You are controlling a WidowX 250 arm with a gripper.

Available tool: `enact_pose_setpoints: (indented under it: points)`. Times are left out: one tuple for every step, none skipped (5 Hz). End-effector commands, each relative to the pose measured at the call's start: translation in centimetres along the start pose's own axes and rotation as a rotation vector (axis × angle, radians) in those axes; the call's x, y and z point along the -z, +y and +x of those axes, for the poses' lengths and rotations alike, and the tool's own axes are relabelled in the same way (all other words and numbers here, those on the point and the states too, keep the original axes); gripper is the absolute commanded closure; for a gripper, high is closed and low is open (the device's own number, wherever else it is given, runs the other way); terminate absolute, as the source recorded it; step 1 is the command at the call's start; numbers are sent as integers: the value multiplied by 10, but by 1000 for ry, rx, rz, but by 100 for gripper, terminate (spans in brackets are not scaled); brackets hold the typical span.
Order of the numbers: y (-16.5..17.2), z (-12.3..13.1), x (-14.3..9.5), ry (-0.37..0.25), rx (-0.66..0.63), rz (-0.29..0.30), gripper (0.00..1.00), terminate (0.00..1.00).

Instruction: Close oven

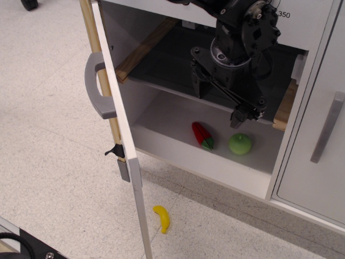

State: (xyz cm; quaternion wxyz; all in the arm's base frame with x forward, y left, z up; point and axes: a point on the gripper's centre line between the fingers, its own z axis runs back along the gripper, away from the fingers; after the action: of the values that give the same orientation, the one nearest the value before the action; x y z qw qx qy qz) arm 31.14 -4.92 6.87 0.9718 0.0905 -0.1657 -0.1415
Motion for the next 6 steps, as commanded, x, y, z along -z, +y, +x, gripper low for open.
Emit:
enact_pose_setpoints:
  points:
    - [0,0,0,0,0,0,0,0]
    - [9,0,-18,20,-67,-24,0,0]
    - [26,-3,-38,58,-157,-21,0,0]
    - [47,-14,-59,103,-278,-3,0,0]
    - [66,-37,-71,181,-481,95,0,0]
    - [75,-60,-77,264,-551,102,0,0]
